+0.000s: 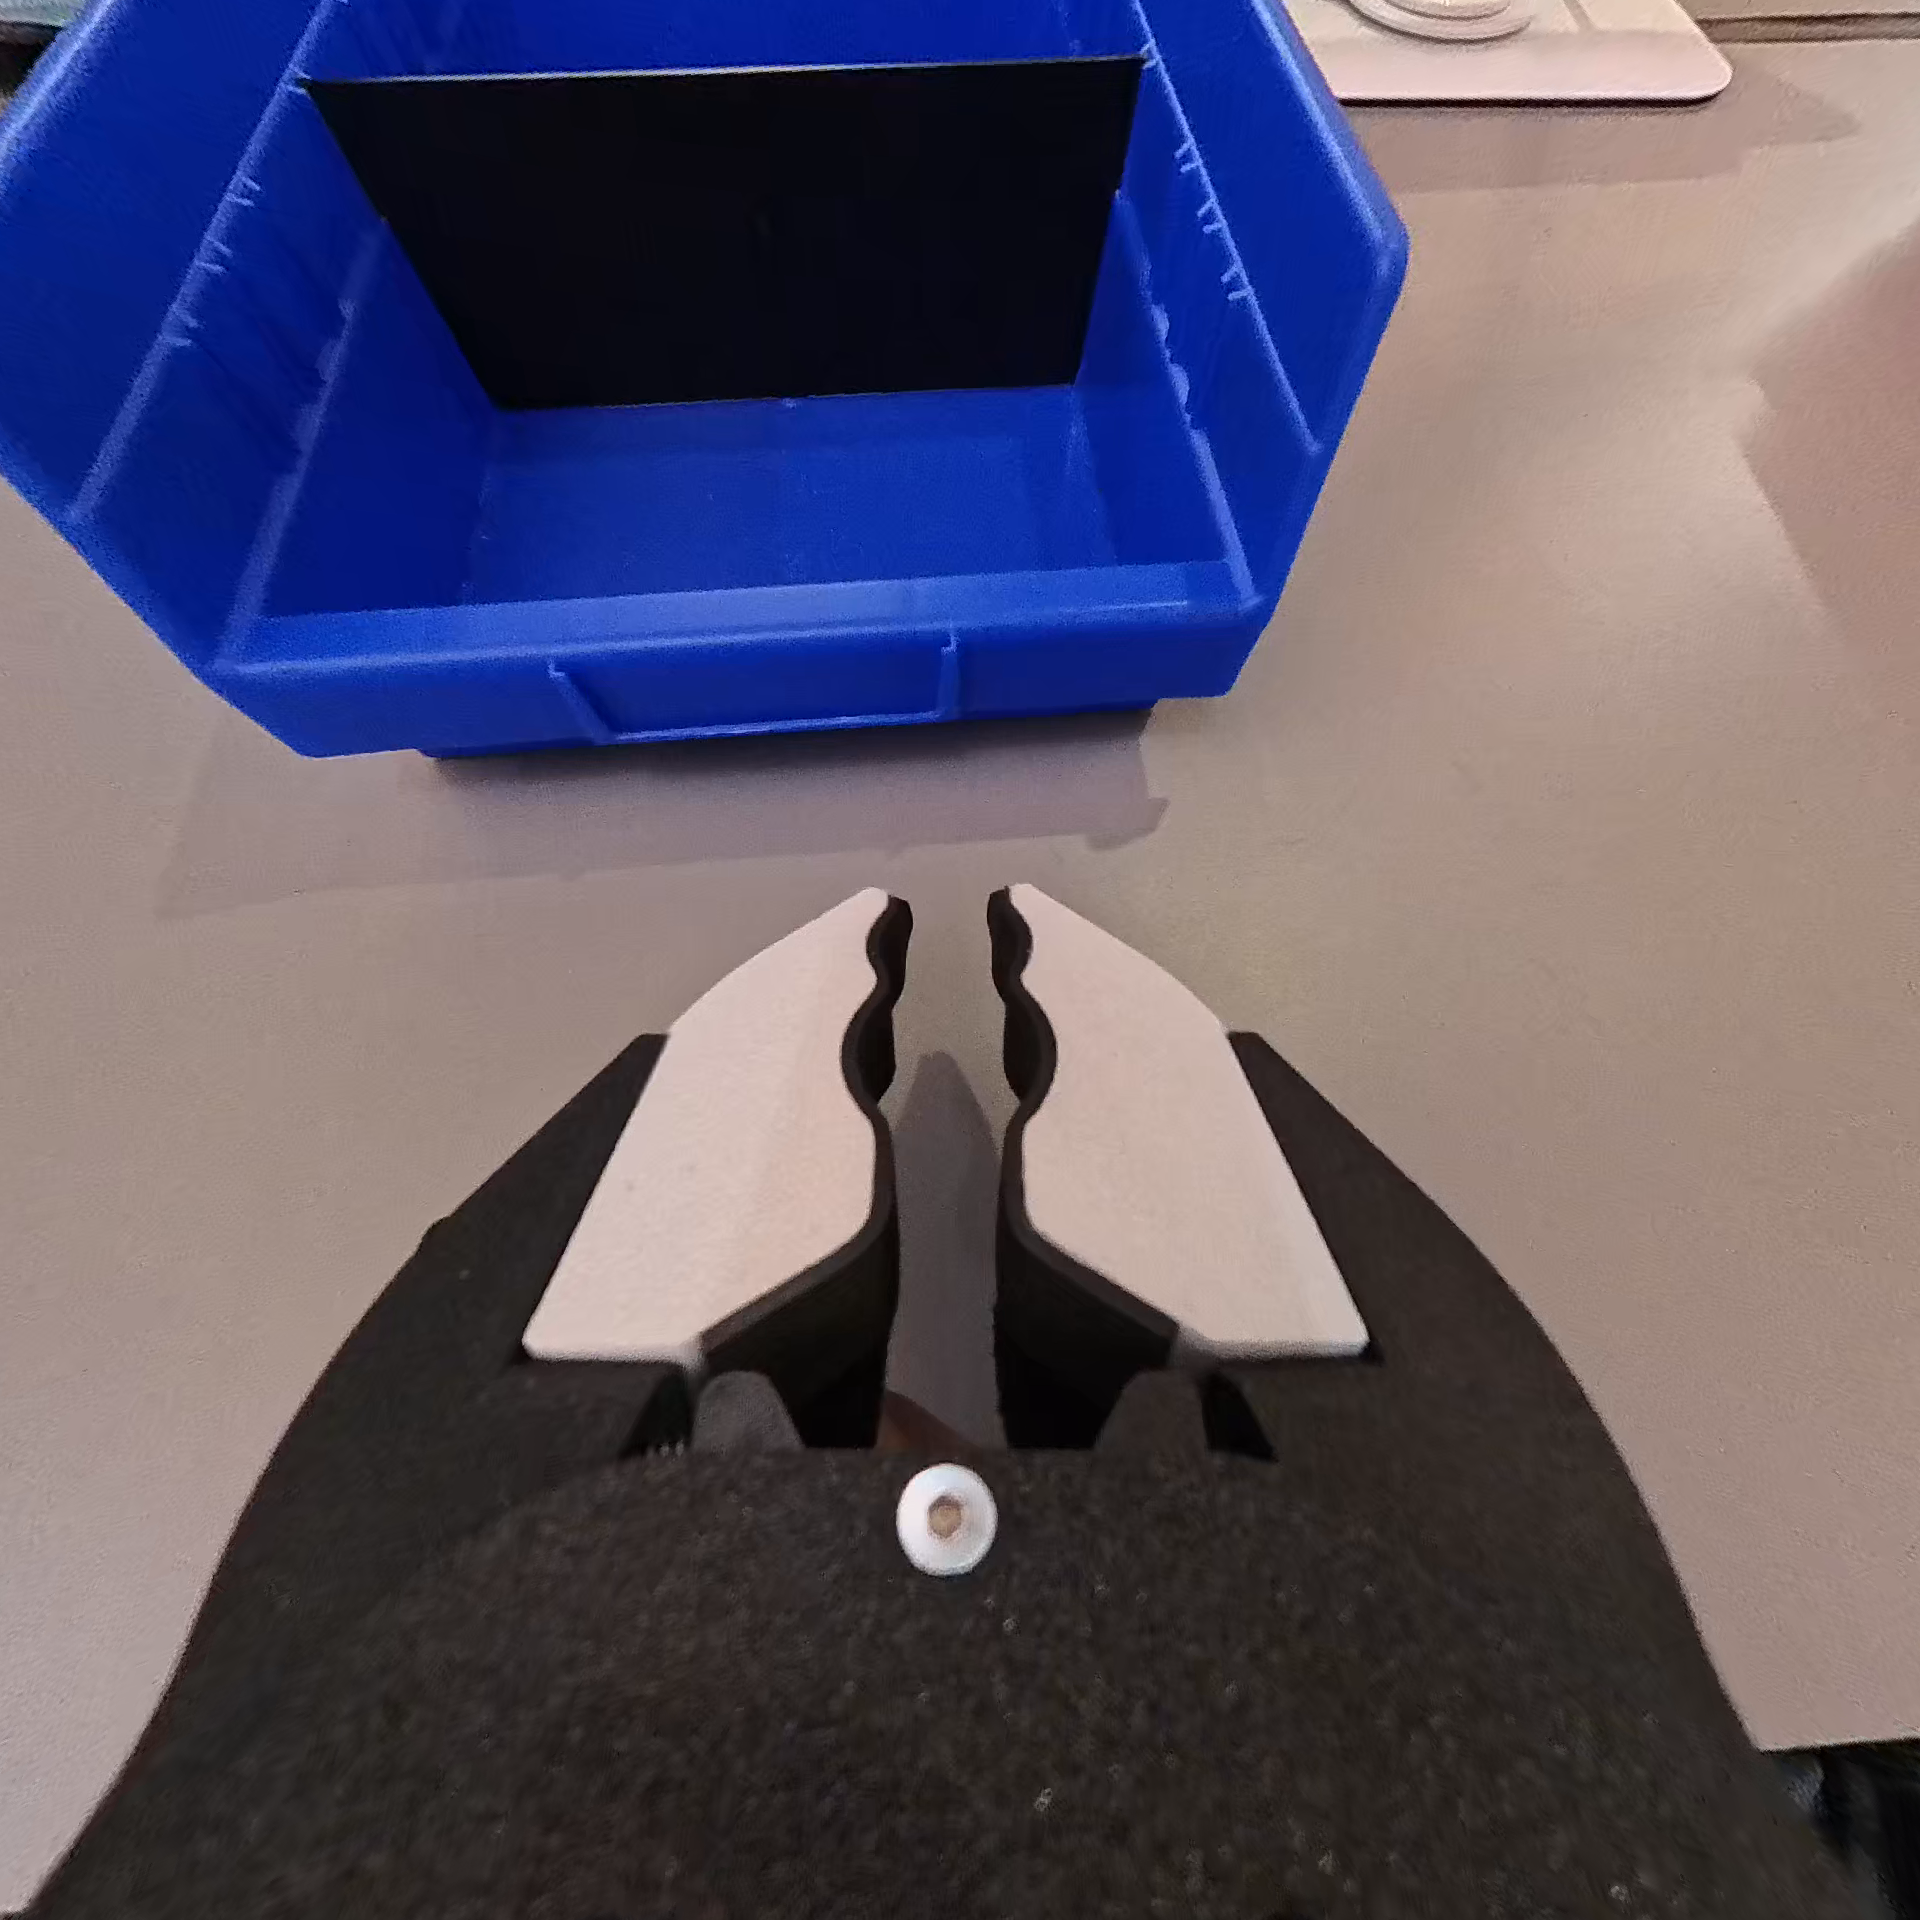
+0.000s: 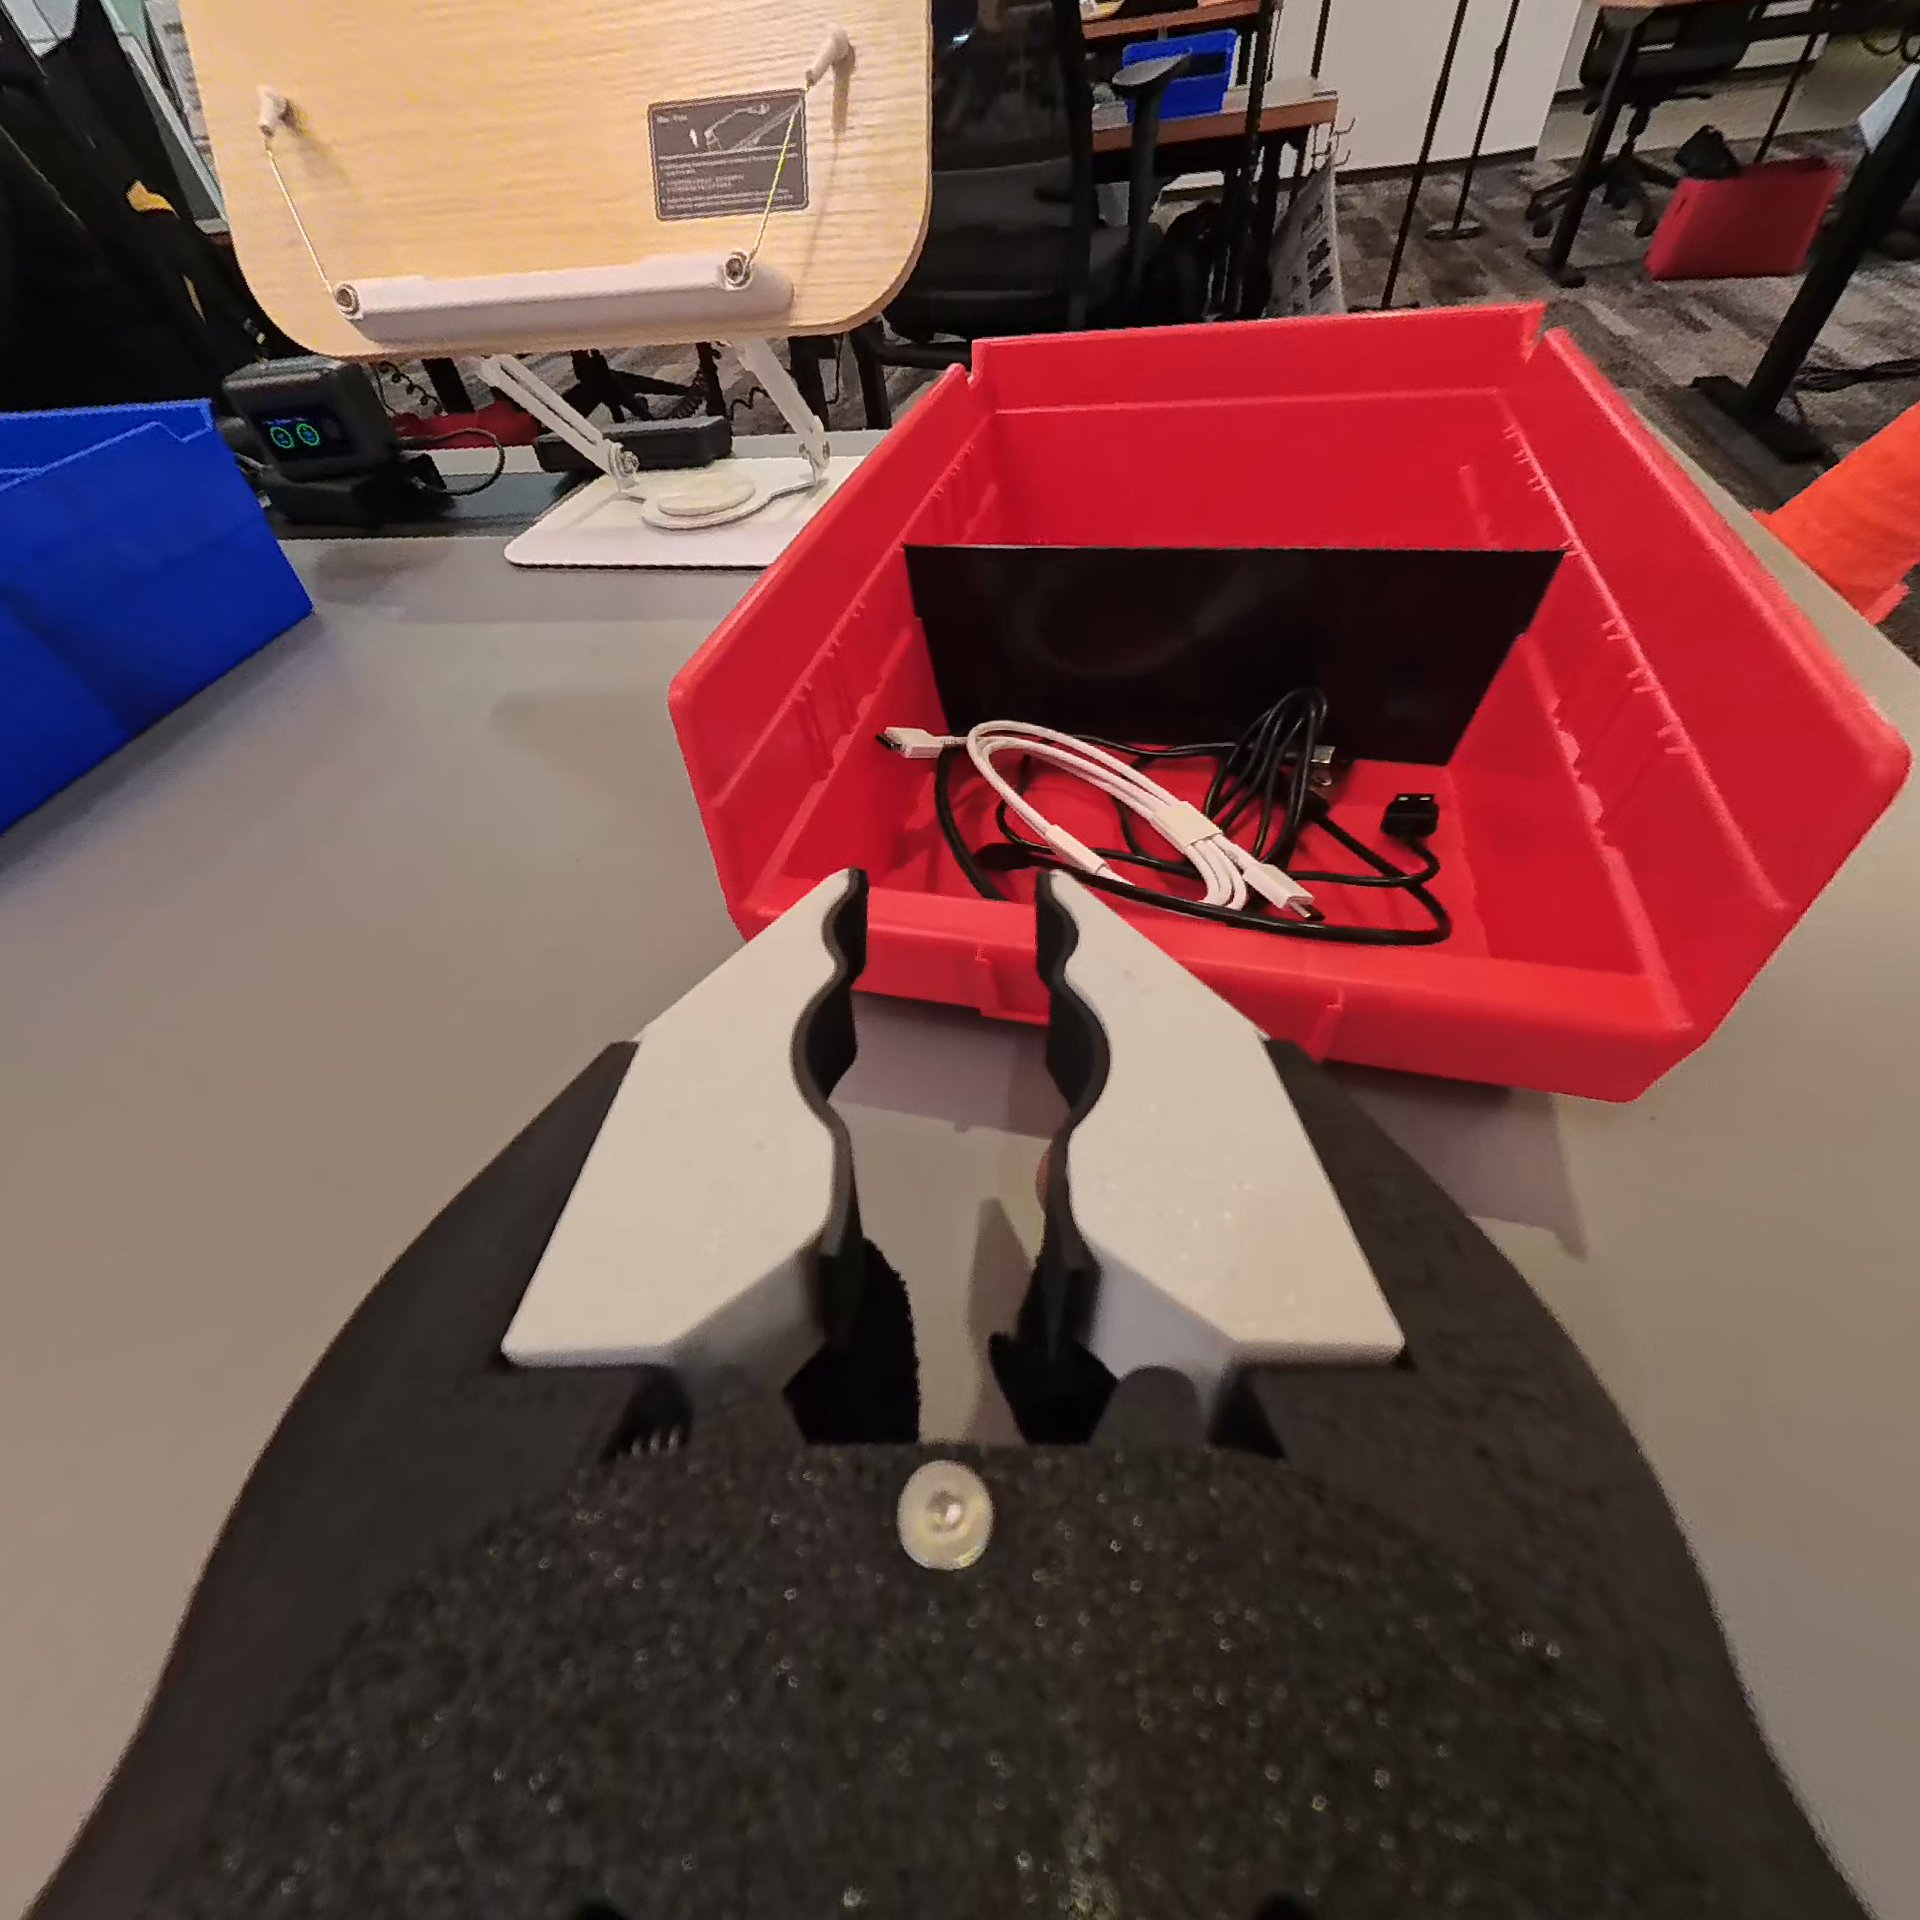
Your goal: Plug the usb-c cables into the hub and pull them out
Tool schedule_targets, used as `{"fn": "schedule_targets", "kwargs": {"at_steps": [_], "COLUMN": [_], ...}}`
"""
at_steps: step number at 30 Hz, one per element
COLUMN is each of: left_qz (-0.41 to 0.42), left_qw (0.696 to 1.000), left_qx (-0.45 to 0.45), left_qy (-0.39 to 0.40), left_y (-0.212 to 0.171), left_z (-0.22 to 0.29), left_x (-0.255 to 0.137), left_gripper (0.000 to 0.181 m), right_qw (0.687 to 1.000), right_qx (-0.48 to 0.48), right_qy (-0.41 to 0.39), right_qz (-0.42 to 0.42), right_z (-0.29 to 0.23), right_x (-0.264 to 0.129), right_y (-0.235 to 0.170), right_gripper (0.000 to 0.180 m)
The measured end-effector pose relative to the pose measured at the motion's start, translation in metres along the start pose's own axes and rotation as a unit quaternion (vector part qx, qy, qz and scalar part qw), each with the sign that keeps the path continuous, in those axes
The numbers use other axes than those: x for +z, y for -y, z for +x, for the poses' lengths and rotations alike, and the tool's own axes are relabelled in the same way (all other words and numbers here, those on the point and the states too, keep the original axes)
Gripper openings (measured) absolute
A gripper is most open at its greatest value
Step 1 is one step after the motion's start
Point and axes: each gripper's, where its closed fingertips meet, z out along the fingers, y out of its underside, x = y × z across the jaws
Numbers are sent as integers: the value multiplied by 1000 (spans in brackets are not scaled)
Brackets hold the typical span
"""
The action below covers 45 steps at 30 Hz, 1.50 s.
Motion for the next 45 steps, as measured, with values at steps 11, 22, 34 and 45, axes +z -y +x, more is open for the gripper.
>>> {"fn": "schedule_targets", "kwargs": {"at_steps": [11, 22, 34, 45], "left_qz": [15, 97, 101, 96], "left_qw": [999, 971, 939, 942], "left_qx": [23, 160, 143, 162], "left_qy": [-27, -148, -296, -277], "left_y": [6, 29, 40, 114], "left_z": [18, 123, 245, 364], "left_x": [0, 2, -2, 85], "left_gripper": [15, 32, 31, 44], "right_qw": [999, 991, 991, 989], "right_qx": [30, -109, -84, 25], "right_qy": [5, 37, 100, -148], "right_qz": [-29, -73, 9, 6], "right_z": [7, -75, -113, 50], "right_x": [0, 59, -15, -20], "right_y": [-6, 10, 32, -3], "right_gripper": [39, 50, 40, 45]}}
